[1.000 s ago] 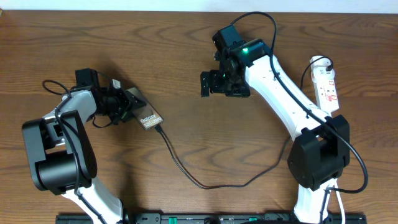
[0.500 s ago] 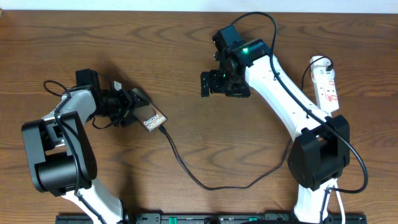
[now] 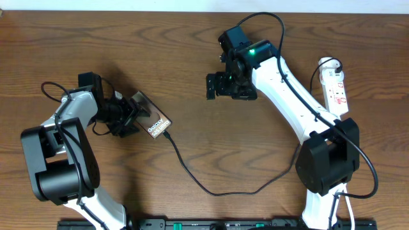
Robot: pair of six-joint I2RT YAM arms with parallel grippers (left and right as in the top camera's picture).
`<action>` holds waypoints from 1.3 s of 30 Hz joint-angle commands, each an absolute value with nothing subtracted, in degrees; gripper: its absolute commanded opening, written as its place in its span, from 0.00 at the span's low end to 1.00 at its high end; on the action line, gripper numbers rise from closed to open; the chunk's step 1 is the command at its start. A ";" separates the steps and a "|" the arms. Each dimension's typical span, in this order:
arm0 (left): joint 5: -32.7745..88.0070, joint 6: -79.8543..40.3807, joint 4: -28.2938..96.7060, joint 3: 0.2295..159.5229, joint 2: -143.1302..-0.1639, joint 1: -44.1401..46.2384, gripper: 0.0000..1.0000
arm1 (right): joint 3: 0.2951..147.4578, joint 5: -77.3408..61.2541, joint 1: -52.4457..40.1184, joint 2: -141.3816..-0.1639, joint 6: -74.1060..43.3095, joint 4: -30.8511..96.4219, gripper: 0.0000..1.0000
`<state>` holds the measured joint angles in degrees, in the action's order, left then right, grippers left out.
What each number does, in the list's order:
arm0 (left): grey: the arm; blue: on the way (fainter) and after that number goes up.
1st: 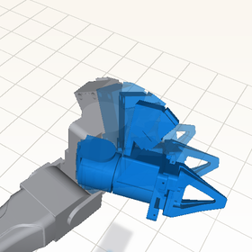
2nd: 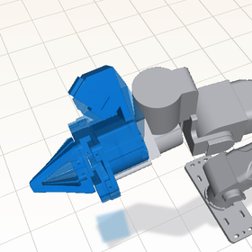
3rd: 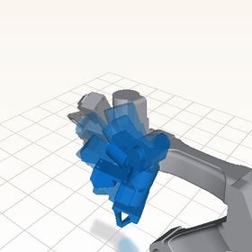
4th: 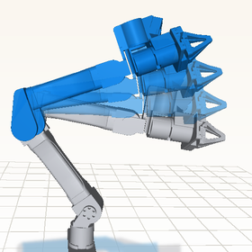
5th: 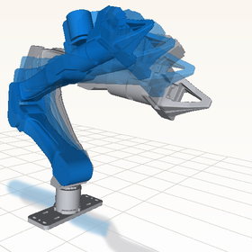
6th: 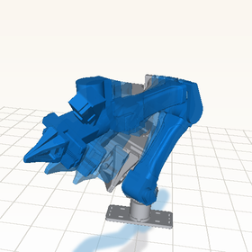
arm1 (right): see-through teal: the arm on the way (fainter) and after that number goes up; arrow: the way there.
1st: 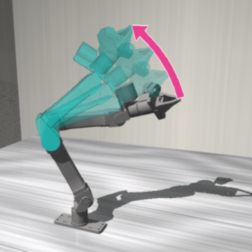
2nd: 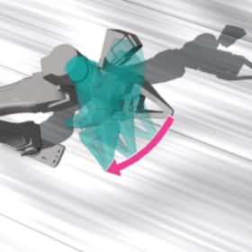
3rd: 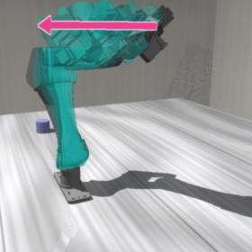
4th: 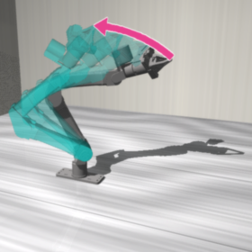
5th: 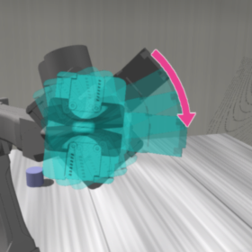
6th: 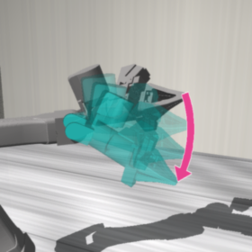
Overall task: Plug charger to phone and switch on socket
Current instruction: 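Lower the phone flat onto the table with the left gripper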
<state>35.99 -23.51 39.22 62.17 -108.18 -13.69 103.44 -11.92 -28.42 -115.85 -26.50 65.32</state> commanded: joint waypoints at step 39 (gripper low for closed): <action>13.93 -22.92 43.27 62.52 -76.44 -6.74 0.86 | 103.98 -8.93 -29.34 -115.61 -26.04 65.67 0.99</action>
